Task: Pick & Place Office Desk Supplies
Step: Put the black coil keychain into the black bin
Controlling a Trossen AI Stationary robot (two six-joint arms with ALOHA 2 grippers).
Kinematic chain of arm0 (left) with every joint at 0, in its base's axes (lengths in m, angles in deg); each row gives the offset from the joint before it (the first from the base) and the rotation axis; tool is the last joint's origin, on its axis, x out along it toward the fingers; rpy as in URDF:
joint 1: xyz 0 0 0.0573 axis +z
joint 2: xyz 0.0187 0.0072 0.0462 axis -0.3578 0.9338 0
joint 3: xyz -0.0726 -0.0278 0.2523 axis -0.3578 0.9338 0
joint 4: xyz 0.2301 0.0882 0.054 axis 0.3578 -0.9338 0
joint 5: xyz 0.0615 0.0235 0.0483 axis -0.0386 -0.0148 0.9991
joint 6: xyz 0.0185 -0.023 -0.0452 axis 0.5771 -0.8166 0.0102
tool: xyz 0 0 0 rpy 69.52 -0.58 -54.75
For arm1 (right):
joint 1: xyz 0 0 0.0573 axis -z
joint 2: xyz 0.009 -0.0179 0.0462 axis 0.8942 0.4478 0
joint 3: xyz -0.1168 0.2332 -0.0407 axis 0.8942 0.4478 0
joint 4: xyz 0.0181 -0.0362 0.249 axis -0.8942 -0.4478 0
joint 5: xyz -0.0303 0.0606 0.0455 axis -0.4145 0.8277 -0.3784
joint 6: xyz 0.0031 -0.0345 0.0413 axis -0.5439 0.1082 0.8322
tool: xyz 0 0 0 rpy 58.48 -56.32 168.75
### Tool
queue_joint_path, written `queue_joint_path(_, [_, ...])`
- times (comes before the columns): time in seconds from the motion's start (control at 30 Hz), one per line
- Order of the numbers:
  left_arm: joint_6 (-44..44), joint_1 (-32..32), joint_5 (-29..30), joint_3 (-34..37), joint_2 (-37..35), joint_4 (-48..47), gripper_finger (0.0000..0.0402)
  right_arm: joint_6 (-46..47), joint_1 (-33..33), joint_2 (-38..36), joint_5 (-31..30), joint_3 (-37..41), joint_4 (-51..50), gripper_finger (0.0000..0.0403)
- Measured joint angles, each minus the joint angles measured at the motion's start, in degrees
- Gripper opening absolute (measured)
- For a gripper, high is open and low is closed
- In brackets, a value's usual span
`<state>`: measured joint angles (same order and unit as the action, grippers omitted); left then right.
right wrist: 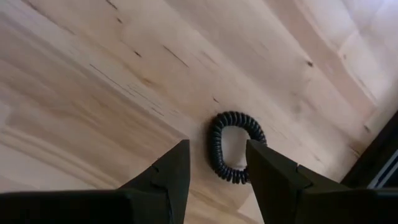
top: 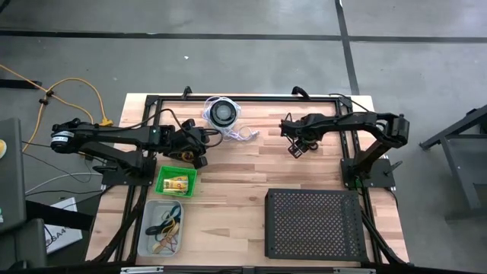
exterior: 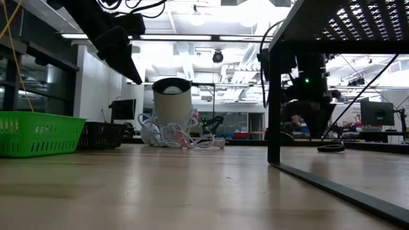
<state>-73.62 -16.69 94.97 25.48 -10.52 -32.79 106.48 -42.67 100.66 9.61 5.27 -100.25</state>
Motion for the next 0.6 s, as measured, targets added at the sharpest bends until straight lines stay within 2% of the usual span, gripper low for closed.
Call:
queue_joint_path(0.37, [0.0, 0.0, 0.0, 0.0, 0.0, 0.0, 0.0106, 2.48, 0.09, 0.0, -0.01, 2.88, 1.14, 0.0144])
queue_joint_path(0.6, [0.0, 0.01, 0.0, 0.0, 0.0, -0.01, 0.0106, 3.04, 0.07, 0.0, 3.25, 4.57, 2.47, 0.0144])
